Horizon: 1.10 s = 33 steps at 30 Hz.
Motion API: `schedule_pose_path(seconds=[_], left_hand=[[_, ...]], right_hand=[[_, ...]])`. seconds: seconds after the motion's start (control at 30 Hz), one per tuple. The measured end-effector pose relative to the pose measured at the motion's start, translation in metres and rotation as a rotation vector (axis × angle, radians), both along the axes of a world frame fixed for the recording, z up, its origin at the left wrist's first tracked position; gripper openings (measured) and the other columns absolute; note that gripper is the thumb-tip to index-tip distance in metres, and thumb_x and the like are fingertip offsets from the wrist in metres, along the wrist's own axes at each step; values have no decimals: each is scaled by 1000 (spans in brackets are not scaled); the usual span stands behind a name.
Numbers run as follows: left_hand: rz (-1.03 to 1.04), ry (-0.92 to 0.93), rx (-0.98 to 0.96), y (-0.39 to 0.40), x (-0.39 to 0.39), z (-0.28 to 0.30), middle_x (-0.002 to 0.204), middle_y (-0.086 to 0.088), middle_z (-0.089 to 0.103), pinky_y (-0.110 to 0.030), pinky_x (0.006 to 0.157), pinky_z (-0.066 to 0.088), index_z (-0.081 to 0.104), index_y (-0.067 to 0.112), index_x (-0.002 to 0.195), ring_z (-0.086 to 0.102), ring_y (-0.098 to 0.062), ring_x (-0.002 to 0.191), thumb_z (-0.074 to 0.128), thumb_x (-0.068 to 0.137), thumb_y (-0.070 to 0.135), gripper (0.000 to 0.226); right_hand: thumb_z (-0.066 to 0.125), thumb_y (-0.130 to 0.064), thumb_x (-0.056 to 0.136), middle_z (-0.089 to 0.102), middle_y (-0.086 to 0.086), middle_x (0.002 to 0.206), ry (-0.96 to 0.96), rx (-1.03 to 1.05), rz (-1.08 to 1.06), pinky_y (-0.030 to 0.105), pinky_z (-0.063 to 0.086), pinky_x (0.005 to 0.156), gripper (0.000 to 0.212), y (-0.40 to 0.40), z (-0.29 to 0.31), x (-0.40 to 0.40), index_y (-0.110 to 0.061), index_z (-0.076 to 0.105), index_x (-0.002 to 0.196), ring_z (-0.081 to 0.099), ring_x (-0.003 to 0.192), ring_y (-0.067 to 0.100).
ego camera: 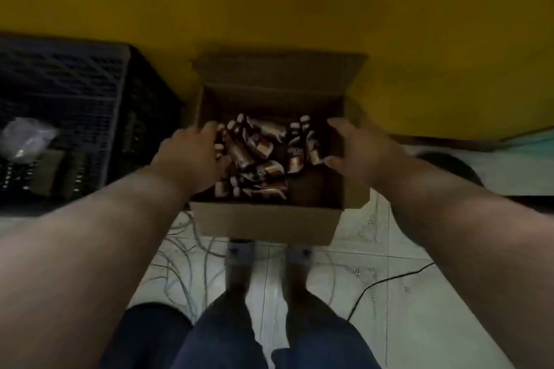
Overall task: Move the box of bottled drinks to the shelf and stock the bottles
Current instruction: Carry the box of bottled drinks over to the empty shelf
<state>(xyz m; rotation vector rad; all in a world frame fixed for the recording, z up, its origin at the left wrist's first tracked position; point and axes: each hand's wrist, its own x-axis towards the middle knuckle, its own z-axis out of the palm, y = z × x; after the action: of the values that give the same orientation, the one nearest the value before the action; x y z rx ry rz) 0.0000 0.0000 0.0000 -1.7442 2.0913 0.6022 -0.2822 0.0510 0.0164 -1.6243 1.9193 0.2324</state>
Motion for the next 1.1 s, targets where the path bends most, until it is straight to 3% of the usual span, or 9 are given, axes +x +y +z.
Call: schedule_pose_path(seconds=[0.27,0.37,0.43,0.53,0.67,0.77,0.87,1.1], left_hand=[[19,-143,-169,-3,25,-119,143,-21,35,-52,99,41,22,19,146,42,-41,124,58,84,52,79],[105,-94,-162,-11,35,-146,148,-20,26,-56,101,41,21,24,146,38,-44,127,63,83,49,79],[172,-51,-107,-17,41,-158,141,-22,32,-57,95,46,20,29,145,44,-46,121,65,84,44,77],[175,-47,-51,-30,48,-165,126,-25,45,-55,81,53,21,35,141,55,-49,103,67,85,35,73],[172,-6,-45,-45,50,-164,111,-25,55,-50,66,57,28,34,131,60,-46,82,69,81,15,68],[204,9,-49,-46,53,-167,103,-22,55,-42,57,53,31,31,128,57,-40,74,64,78,2,66],[203,49,-52,-46,53,-166,93,-19,54,-37,52,46,33,29,128,54,-35,68,61,78,1,64],[200,27,-35,-49,46,-161,101,-21,59,-40,59,51,29,30,139,54,-34,74,64,77,4,77]], right_hand=[[62,-41,90,34,22,145,135,-23,-145,50,40,103,75,-2,-125,-12,-34,19,151,40,128,42],[63,-41,88,31,27,144,174,4,-154,50,42,100,79,-8,-155,-18,-37,16,151,43,124,46],[67,-38,87,34,28,140,140,2,-166,49,45,96,81,-13,-167,-20,-38,16,150,47,118,47],[71,-30,85,34,26,140,99,-9,-200,47,49,89,82,-15,-173,-28,-40,19,148,51,114,47],[68,-18,85,48,25,123,61,-48,-218,38,45,75,67,-17,-177,-37,-28,34,142,56,101,45],[66,-10,84,61,24,109,69,-56,-203,39,50,74,61,-20,-179,-40,-20,38,137,60,94,42],[63,-2,84,63,23,104,82,-28,-184,44,54,74,60,-22,-176,-42,-18,38,136,61,89,40],[63,-3,86,54,21,128,116,58,-161,38,54,66,70,-22,-180,-42,-22,32,146,60,102,43]])
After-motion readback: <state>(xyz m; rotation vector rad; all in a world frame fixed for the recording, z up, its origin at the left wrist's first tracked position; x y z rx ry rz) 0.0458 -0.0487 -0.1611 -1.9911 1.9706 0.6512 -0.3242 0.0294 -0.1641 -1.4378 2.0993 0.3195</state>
